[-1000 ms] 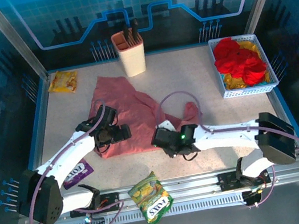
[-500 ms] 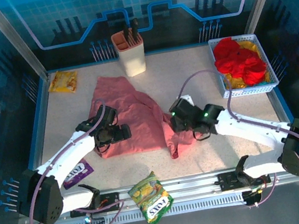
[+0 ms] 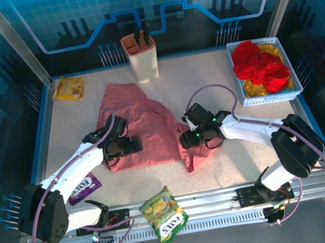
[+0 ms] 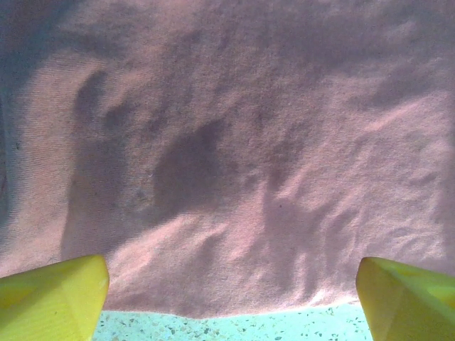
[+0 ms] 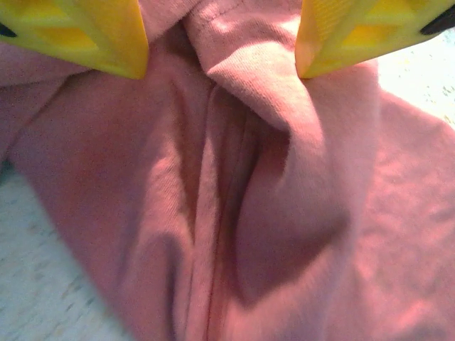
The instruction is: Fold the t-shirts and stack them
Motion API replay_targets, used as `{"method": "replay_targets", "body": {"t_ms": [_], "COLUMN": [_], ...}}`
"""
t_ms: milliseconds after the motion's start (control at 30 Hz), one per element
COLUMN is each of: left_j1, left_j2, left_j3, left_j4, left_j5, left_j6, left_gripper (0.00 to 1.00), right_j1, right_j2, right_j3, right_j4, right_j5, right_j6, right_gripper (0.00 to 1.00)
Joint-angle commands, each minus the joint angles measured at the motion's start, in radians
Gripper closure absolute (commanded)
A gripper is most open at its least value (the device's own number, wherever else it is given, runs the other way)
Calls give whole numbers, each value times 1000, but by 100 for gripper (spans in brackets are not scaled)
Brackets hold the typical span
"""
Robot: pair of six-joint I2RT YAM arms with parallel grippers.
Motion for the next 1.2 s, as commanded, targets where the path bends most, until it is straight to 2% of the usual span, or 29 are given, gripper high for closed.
{"method": "replay_targets", "body": {"t_ms": [0, 133, 233, 533, 800, 933, 1167], "left_j1": [6, 7, 6, 6, 6, 6, 6], "left_j2": [-4, -3, -3, 12, 13, 8, 28], "left_j3": [-10, -7, 0, 6, 4, -7, -10], "left_j4": [6, 1, -6, 0, -1, 3, 27], "left_j5": [19, 14, 9, 17, 15, 15, 38], "left_j6": [16, 20, 22, 22, 24, 21, 12], "left_gripper": [9, 9, 9, 9, 9, 9, 9], "right_j1": [-13, 11, 64, 273, 271, 265, 196], "right_j2": [46, 83, 90, 74, 27, -21, -101], "right_j3": [-15, -8, 20, 135, 120, 92, -79], "right_j4": [82, 122, 98, -54, -71, -143, -37], "right_j5": [-136, -217, -190, 109, 174, 278, 163], "right_j6": [-54, -64, -80, -89, -47, 77, 280], "right_gripper": [43, 46, 48, 53, 44, 44, 54]}}
